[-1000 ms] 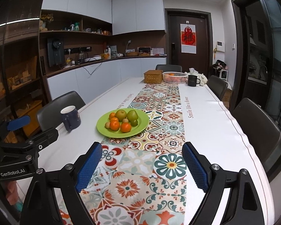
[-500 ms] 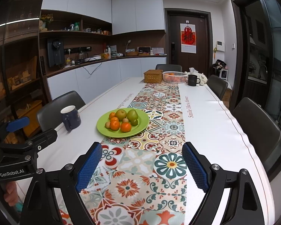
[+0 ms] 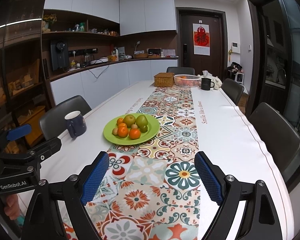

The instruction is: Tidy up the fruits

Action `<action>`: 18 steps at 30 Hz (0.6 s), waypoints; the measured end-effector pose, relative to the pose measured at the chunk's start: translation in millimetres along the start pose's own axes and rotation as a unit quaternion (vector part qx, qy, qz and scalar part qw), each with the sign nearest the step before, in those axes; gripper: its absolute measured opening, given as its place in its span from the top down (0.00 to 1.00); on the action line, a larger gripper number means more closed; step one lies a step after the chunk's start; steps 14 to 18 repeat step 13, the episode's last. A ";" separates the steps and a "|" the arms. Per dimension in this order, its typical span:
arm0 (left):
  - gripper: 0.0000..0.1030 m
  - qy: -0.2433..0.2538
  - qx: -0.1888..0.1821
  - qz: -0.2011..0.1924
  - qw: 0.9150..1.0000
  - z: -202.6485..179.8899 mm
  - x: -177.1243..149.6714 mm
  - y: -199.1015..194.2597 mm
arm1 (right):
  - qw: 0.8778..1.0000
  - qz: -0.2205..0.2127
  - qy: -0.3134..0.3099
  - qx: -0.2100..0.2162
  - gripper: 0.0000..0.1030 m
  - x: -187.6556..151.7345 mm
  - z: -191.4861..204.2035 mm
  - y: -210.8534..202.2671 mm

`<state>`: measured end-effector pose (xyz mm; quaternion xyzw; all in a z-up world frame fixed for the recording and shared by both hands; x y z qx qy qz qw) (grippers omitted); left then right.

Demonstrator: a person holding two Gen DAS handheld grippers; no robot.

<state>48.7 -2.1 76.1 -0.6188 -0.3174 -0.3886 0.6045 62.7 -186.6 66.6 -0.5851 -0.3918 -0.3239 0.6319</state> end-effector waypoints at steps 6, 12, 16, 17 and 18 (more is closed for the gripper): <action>0.00 -0.005 -0.001 0.006 1.000 0.9 -2.8 4.6 | 1.000 0.005 0.001 0.002 0.15 -0.8 1.0 4.6; 0.00 -0.007 0.001 0.009 1.000 1.9 -2.4 7.7 | 1.000 0.007 0.002 0.002 0.15 -1.0 1.3 6.8; 0.00 -0.008 0.002 0.011 1.000 2.3 -2.7 8.8 | 1.000 0.008 0.002 0.001 0.15 -1.4 1.6 7.6; 0.00 -0.008 0.002 0.011 1.000 2.3 -2.7 8.8 | 1.000 0.008 0.002 0.001 0.15 -1.4 1.6 7.6; 0.00 -0.008 0.002 0.011 1.000 2.3 -2.7 8.8 | 1.000 0.008 0.002 0.001 0.15 -1.4 1.6 7.6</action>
Point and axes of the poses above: each gripper's, at about its wrist camera, not at the fingertips, and y roughly the way its jaws point, z to its left, x to its top, the point moved 1 cm from there along y, roughly the way its jaws point, and after that the axes turned 4 degrees about -x, right-handed, at the moved point
